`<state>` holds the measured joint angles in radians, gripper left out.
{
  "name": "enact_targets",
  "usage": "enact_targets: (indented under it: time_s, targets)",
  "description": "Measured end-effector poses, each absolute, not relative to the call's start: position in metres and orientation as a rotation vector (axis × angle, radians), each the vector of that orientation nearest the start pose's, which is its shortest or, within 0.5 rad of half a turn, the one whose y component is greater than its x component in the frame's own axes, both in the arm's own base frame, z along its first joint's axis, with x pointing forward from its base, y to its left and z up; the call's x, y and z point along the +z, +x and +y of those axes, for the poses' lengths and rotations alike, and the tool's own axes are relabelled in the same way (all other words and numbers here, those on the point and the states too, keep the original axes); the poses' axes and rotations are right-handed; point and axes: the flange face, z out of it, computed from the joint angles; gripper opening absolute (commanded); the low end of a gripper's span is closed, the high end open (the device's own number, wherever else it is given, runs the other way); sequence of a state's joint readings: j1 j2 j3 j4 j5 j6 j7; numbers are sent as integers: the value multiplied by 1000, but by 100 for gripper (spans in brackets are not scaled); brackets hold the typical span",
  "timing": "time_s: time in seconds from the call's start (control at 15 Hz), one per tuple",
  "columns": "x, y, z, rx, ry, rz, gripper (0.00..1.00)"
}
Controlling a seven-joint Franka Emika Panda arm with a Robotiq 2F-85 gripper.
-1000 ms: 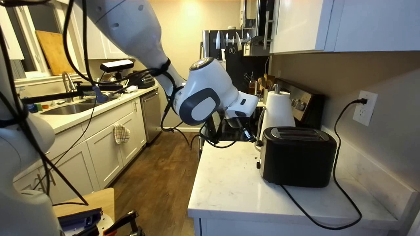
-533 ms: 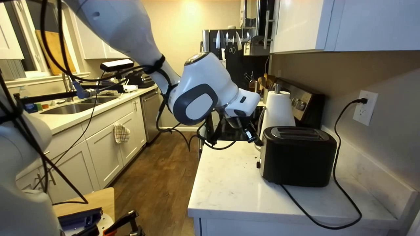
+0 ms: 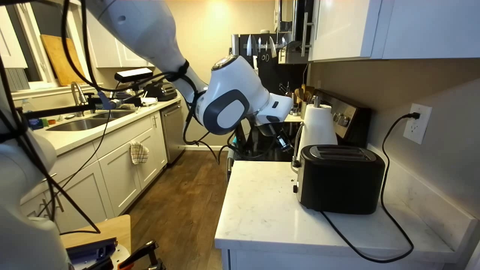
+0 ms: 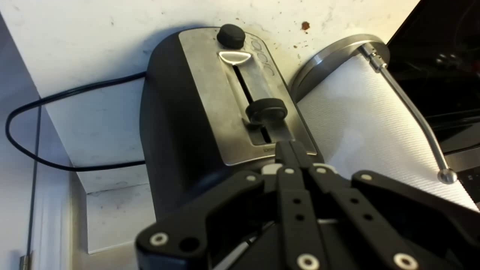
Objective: Push the lever of the toaster down
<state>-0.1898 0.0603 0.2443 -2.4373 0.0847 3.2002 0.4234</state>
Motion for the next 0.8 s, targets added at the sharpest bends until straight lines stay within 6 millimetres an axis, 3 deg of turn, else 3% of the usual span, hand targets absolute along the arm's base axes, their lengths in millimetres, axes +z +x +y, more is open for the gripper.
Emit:
enact_targets:
  time_s: [0.2, 0.6, 0.8]
  targets:
    - [356, 544, 20, -964, -2690, 661, 0]
    - [306, 561, 24, -863, -2735, 667, 0]
    - [292, 565, 26, -839, -2754, 666, 0]
